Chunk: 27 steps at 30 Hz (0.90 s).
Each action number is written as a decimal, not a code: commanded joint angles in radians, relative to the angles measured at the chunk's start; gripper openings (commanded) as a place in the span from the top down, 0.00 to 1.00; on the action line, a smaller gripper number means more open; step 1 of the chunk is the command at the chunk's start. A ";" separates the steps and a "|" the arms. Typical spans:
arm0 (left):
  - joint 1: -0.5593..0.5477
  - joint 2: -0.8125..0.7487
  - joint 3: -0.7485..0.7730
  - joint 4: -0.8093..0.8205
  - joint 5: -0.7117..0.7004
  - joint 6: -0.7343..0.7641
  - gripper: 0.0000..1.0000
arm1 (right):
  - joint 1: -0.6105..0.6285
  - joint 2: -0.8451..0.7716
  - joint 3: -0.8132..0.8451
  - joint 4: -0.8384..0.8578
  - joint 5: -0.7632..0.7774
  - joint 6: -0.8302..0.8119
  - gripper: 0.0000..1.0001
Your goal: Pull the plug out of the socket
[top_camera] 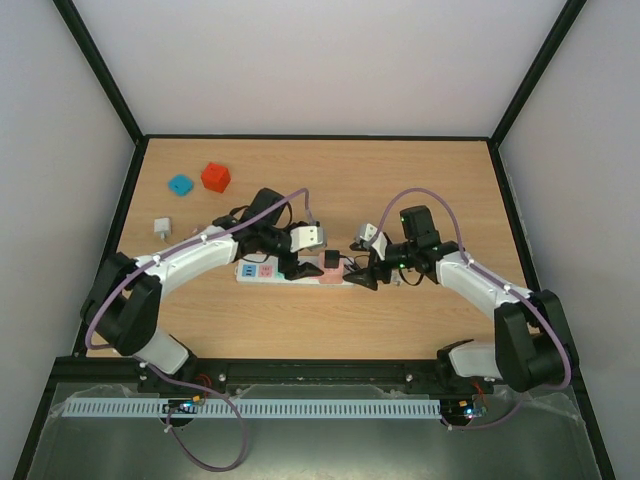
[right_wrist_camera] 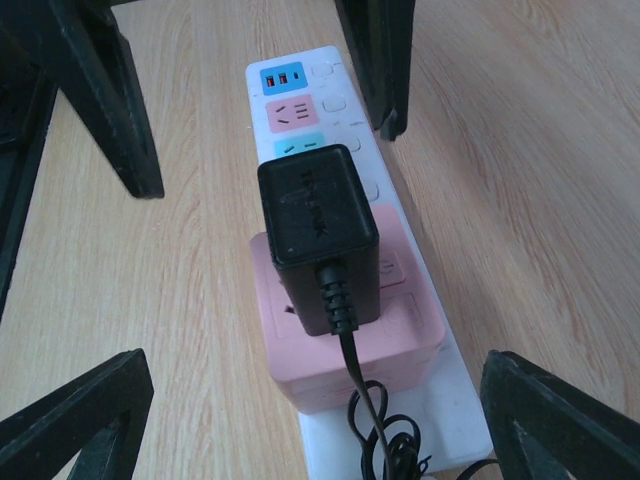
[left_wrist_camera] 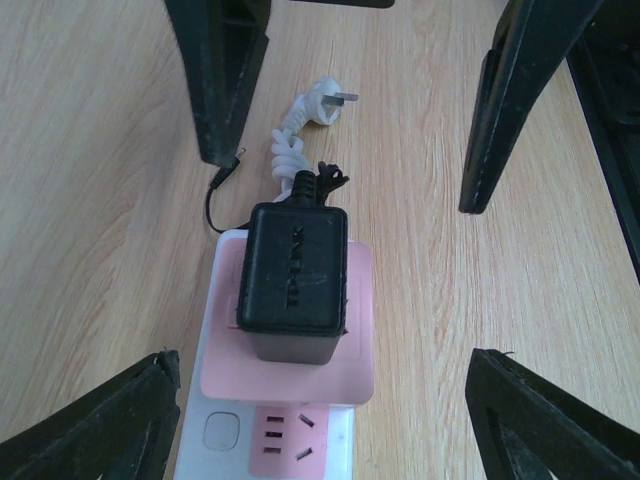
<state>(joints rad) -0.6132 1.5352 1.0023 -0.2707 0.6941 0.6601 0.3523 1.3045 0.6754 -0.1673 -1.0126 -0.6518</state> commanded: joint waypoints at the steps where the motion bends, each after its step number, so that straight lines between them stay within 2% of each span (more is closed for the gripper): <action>1: -0.026 0.037 0.024 0.029 0.009 0.000 0.21 | -0.003 0.031 -0.018 0.092 -0.018 -0.027 0.12; 8: -0.048 0.068 0.039 0.065 -0.003 -0.017 0.26 | 0.019 0.072 -0.025 0.163 -0.015 -0.019 0.12; 19: -0.057 0.080 0.031 0.090 -0.012 -0.026 0.53 | 0.075 0.117 -0.035 0.238 0.020 0.001 0.15; 27: -0.056 0.026 -0.033 0.101 -0.025 -0.010 0.70 | 0.108 0.147 -0.055 0.298 0.046 0.012 0.16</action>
<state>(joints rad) -0.6628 1.6012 1.0000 -0.1711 0.6487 0.6369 0.4416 1.4288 0.6373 0.0620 -0.9806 -0.6434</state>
